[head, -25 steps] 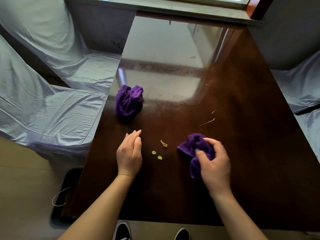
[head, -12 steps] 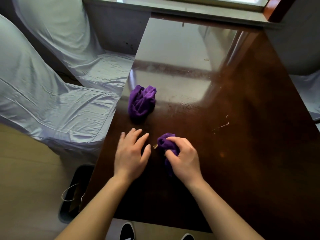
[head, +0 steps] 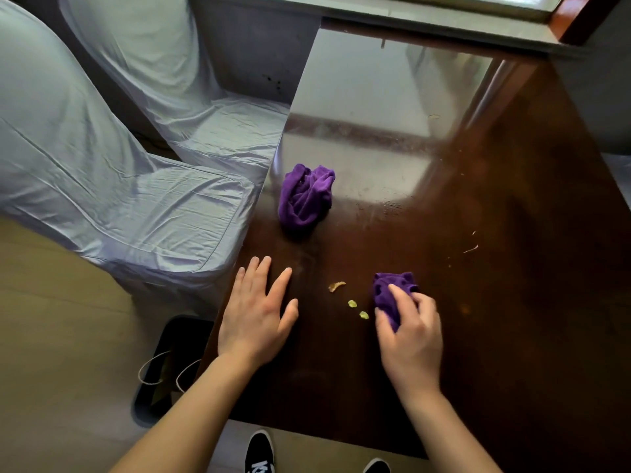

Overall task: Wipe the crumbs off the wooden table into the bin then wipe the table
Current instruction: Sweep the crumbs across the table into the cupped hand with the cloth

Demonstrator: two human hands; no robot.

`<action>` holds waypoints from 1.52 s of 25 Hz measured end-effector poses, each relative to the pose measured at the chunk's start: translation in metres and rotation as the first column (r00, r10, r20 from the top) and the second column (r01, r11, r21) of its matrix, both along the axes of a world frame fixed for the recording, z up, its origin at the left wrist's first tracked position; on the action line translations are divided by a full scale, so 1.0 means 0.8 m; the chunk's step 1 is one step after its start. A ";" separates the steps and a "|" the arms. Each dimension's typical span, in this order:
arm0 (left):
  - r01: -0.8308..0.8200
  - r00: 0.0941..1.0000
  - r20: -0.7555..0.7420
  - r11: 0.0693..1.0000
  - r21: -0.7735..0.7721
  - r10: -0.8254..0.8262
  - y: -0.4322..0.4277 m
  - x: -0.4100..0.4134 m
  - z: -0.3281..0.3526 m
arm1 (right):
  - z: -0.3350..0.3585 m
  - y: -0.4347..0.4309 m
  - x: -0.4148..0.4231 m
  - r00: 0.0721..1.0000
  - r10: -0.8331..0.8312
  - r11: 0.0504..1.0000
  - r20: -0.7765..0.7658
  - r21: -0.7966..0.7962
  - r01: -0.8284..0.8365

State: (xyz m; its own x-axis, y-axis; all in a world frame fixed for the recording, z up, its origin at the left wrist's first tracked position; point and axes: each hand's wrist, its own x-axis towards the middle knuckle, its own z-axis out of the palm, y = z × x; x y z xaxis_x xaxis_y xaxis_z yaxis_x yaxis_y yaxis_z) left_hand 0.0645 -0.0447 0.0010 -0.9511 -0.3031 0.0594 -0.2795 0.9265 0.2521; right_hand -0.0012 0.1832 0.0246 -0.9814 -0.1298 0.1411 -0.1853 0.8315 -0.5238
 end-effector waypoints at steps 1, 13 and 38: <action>0.002 1.000 0.003 1.000 0.004 -0.002 0.001 0.001 0.001 | -0.001 -0.021 0.008 0.999 0.031 0.999 -0.011 -0.010 -0.031; -0.024 0.987 -0.149 0.971 0.239 0.061 -0.003 0.004 0.006 | 0.030 -0.010 -0.045 0.999 -0.004 0.940 0.044 -0.342 0.019; 0.102 0.738 0.241 -0.458 0.883 0.631 -0.085 0.058 -0.013 | 0.009 -0.137 0.075 0.977 0.155 0.959 0.145 -0.261 -0.114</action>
State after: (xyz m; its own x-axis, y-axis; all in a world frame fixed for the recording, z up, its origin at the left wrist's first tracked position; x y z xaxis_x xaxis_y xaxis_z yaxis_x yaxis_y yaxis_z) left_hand 0.1111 -0.1123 -0.0097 -0.6931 -0.4983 -0.5209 0.0569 -0.7582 0.6496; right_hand 0.0587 0.0739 0.0321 -0.9696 -0.2432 0.0261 -0.1815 0.6437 -0.7434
